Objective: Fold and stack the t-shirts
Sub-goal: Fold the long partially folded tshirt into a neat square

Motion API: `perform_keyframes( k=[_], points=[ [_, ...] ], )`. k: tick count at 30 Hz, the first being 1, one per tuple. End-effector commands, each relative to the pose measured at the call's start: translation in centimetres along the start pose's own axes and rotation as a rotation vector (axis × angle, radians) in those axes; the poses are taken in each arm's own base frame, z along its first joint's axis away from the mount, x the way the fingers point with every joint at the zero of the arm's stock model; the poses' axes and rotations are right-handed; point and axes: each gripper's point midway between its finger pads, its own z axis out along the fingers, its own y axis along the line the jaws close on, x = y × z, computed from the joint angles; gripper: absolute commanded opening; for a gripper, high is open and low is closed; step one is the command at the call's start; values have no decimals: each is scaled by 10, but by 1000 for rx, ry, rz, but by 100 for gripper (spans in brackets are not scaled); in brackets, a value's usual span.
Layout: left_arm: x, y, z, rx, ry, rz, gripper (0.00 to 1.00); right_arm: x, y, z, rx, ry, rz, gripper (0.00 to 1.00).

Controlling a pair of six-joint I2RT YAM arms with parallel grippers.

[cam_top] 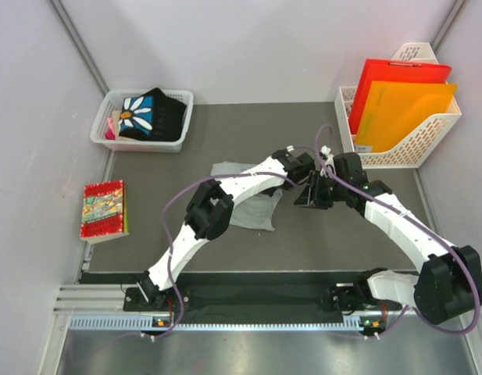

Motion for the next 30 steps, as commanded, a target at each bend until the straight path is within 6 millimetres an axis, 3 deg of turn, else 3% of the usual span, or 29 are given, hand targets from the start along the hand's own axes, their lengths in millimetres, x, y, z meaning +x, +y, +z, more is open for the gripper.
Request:
perform_keyframes(
  k=[1, 2, 3, 4, 5, 9, 11, 14, 17, 18, 19, 20, 21, 22, 23, 24, 25, 26, 28, 30],
  points=[
    [-16, 11, -39, -7, -97, -42, 4, -19, 8, -9, -27, -89, -41, 30],
    [-17, 15, -42, -13, -105, -48, 14, -19, 9, -10, -27, -89, -41, 31],
    [-19, 23, -49, -18, -120, -67, 67, -18, 9, -11, -25, -90, -42, 32],
    [-20, 28, -53, -24, -132, -76, 88, -18, 10, -12, -27, -90, -44, 33],
    [-21, 33, -58, -24, -143, -82, 98, -20, 11, -14, -30, -98, -50, 34],
    [-24, 61, -86, -15, -206, -132, 99, -22, 13, -19, -27, -109, -57, 39],
    [-23, 74, -90, -7, -214, -156, 99, -22, 14, -22, -25, -119, -59, 41],
    [-20, 122, -111, 20, -260, -256, 99, -23, 16, -26, -26, -133, -62, 42],
    [-13, 176, -114, 115, -266, -402, 99, -27, 16, -23, -30, -139, -58, 43],
    [-4, 212, -101, 133, -242, -494, 99, -28, 16, -21, -32, -139, -55, 43],
    [-3, 215, -101, 257, -244, -534, 99, -30, 15, -13, -36, -132, -44, 43],
    [6, 238, -104, 289, -266, -585, 99, -31, 17, -9, -52, -119, -36, 43],
    [18, 266, -78, 296, -248, -668, 99, -31, 19, -3, -69, -106, -29, 43],
    [21, 269, -73, 368, -268, -692, 99, -36, 21, 11, -90, -91, -4, 43],
    [31, 286, -81, 368, -325, -717, 99, -34, 31, 18, -133, -58, 0, 43],
    [39, 285, -56, 356, -318, -735, 99, -34, 37, 26, -155, -32, 4, 43],
    [45, 286, -53, 332, -326, -733, 99, -42, 47, 39, -178, -15, 14, 44],
    [50, 283, -57, 335, -343, -717, 99, -36, 64, 47, -211, 18, -7, 43],
    [59, 259, -42, 378, -289, -693, 99, -44, 88, 65, -241, 45, -18, 44],
    [64, 238, -32, 438, -242, -681, 99, -39, 109, 78, -270, 81, -39, 45]
  ],
)
